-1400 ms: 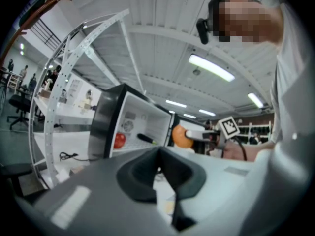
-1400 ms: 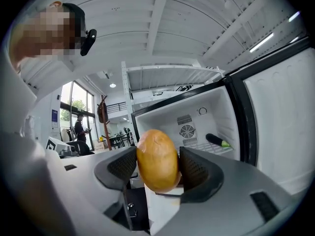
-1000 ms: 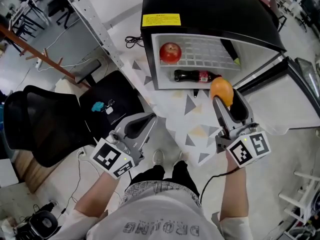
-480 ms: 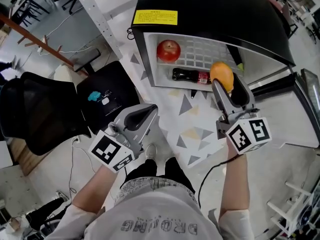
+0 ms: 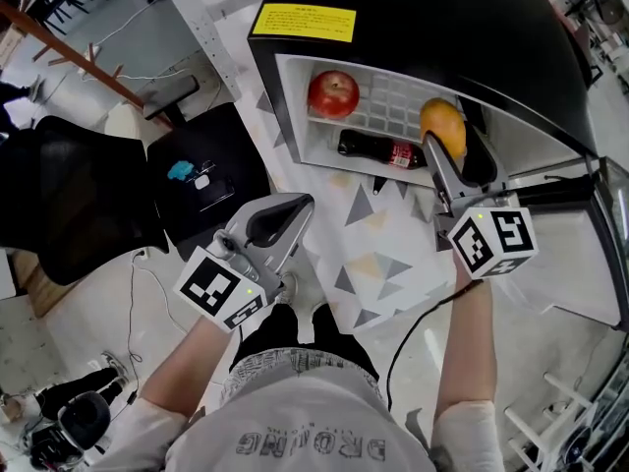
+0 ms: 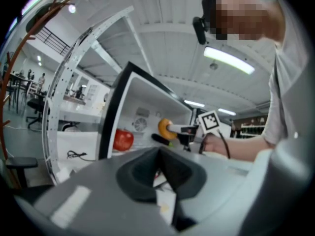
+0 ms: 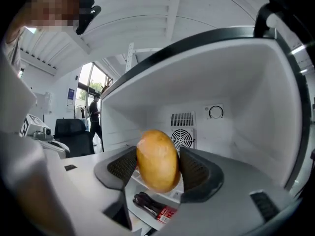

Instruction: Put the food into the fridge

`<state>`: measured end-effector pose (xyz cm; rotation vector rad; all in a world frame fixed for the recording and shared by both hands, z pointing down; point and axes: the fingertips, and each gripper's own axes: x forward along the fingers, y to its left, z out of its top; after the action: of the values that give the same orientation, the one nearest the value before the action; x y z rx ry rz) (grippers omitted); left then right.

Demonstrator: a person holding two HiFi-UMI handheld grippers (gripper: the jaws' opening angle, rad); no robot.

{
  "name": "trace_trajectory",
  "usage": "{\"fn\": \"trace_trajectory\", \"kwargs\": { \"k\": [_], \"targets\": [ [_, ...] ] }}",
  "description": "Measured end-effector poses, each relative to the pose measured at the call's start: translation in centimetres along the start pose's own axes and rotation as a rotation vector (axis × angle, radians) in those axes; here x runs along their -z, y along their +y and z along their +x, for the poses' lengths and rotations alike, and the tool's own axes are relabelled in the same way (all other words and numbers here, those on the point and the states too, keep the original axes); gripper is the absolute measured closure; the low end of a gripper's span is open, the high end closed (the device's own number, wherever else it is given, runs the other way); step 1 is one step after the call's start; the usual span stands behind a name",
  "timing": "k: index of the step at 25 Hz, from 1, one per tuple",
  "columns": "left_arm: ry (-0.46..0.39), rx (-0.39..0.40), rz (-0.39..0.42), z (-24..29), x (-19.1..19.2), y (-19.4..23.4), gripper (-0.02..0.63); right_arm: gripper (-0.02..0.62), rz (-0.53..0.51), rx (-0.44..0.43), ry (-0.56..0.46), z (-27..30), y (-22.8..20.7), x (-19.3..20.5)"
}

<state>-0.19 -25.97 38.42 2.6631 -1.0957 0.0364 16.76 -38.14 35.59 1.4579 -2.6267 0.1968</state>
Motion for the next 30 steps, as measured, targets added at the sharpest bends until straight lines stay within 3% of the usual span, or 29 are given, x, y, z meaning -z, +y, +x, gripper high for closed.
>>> {"fn": "trace_trajectory", "kwargs": {
  "k": [20, 30],
  "targets": [
    [-0.009, -0.063, -0.019, 0.9, 2.1, 0.4, 0.598, 0.331, -0.292, -0.005, 0.133, 5.4, -1.7, 3.7],
    [0.001, -0.089, -0.044, 0.6, 3.3, 0.8, 0.598, 0.331, -0.334, -0.015, 0.191, 6.6, -2.3, 5.6]
  ]
}}
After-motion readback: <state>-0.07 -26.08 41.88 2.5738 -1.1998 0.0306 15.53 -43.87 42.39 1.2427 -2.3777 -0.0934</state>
